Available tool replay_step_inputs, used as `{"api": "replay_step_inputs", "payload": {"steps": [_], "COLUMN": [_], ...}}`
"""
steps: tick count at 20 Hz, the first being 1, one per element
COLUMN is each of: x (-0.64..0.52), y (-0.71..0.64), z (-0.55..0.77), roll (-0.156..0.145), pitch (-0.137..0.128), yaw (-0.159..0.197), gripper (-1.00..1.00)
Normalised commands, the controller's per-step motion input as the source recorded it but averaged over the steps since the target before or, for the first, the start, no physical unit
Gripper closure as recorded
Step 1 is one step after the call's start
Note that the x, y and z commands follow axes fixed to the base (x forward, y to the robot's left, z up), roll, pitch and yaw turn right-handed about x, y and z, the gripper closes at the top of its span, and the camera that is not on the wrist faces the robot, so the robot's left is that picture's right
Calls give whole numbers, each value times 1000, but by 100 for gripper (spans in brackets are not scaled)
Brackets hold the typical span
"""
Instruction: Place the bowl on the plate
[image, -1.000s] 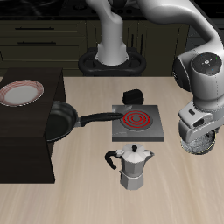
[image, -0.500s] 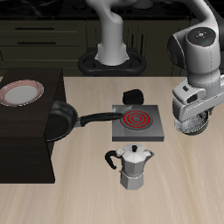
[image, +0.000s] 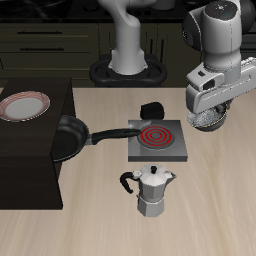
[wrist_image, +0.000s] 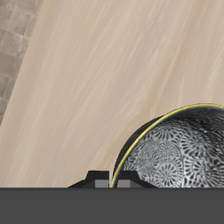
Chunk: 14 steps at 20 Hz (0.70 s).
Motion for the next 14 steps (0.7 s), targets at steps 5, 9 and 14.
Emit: {"api": "replay_step_inputs", "payload": {"steps": [5, 9, 14], "x": [-344, -223, -308], "y": [-328, -380, -429], "z": [355, 353, 286], "roll": [-19, -27, -24], "pitch": [-34, -15, -8], "yaw": [34, -32, 17], "gripper": [100, 100, 100]}}
